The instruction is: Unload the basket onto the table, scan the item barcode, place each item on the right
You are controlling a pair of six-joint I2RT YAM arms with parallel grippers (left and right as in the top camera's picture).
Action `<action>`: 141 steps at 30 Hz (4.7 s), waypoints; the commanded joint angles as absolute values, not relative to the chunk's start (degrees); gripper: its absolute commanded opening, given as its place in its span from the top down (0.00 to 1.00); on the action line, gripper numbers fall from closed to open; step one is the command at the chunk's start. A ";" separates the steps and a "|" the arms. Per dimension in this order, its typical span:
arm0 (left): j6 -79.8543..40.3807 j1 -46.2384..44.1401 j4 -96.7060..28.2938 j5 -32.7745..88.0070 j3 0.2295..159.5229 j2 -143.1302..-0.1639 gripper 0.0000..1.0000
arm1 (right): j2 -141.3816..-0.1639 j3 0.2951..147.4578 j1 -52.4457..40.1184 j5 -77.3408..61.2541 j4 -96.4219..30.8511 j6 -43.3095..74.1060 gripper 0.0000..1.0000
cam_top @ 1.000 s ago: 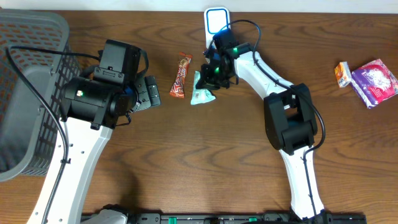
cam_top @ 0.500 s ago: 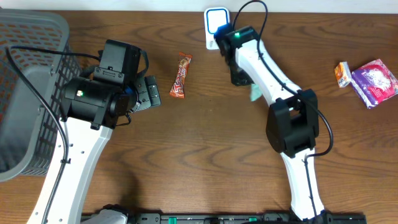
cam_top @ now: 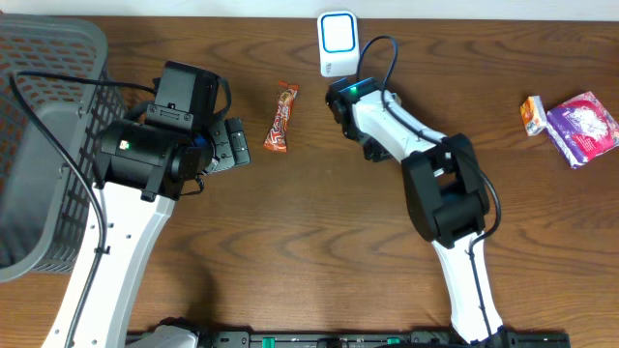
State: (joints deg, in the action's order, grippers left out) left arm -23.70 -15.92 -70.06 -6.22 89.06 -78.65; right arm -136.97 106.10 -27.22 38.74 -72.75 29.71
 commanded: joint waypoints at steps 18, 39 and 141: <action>-23.16 -15.94 -70.06 -6.92 89.01 -78.67 0.02 | -135.22 134.56 -20.69 1.78 -90.72 15.11 0.01; -23.16 -15.94 -70.06 -6.90 89.01 -78.67 0.02 | -135.22 132.29 -6.87 -12.34 -93.95 4.80 0.10; -23.14 -15.94 -70.06 -6.92 89.01 -78.67 0.02 | -130.54 118.32 15.29 4.95 -63.86 10.68 0.15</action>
